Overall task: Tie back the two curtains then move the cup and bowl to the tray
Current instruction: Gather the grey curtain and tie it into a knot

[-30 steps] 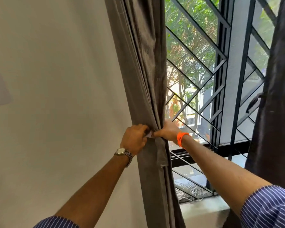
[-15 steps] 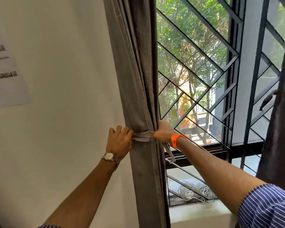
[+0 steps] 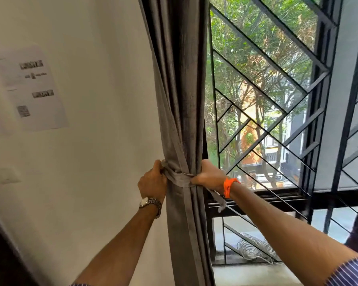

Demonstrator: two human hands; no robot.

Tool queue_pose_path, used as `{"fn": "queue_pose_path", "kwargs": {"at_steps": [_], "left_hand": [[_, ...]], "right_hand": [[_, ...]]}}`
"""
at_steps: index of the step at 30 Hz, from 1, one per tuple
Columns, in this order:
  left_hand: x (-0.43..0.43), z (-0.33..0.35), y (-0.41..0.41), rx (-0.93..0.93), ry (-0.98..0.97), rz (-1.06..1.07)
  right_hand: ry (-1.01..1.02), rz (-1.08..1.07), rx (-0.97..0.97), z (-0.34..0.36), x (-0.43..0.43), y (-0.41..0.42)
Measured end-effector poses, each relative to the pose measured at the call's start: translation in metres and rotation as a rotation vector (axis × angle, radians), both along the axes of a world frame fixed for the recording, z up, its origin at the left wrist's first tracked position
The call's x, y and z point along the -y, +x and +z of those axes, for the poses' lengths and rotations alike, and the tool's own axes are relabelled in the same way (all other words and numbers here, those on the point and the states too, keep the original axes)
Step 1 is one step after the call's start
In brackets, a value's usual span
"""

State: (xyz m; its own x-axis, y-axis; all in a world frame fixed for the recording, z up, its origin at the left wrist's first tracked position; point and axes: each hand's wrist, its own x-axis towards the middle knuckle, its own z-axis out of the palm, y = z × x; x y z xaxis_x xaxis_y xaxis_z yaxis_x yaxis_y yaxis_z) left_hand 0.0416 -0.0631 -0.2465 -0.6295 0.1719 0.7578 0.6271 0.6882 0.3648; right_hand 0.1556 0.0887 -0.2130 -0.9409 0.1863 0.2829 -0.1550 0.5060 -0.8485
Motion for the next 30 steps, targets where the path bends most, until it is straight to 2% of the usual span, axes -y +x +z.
{"fn": "queue_pose_path", "kwargs": {"at_steps": [4,6,11,14,17,21,23,25,30], "left_hand": [[-0.014,-0.001,0.002,0.200,0.235,-0.183],[-0.024,-0.001,0.003,0.295,0.282,-0.309],[-0.043,0.009,0.015,0.689,0.313,-0.675],[-0.054,0.016,0.027,0.823,0.370,-0.857],[-0.064,0.014,0.026,0.918,0.407,-0.929],[-0.064,0.014,0.029,1.037,0.357,-0.952],[-0.061,0.018,0.029,1.086,0.300,-0.972],[-0.060,0.022,0.024,1.138,0.262,-1.000],[-0.057,0.027,0.025,1.157,0.218,-0.928]], "right_hand": [[0.023,0.075,0.037,0.001,-0.001,0.000],[0.024,0.061,0.031,-0.001,-0.007,0.001],[0.001,-0.088,-0.069,-0.008,-0.013,0.009],[0.043,-0.255,-0.155,-0.014,-0.018,0.003],[0.082,-0.509,-0.256,-0.016,-0.016,0.004],[0.033,-0.697,-0.293,-0.020,-0.017,0.012],[0.022,-0.674,-0.245,-0.023,-0.025,0.018],[-0.047,-0.550,-0.223,-0.025,-0.029,0.023],[-0.084,-0.504,-0.316,-0.030,-0.019,0.023]]}}
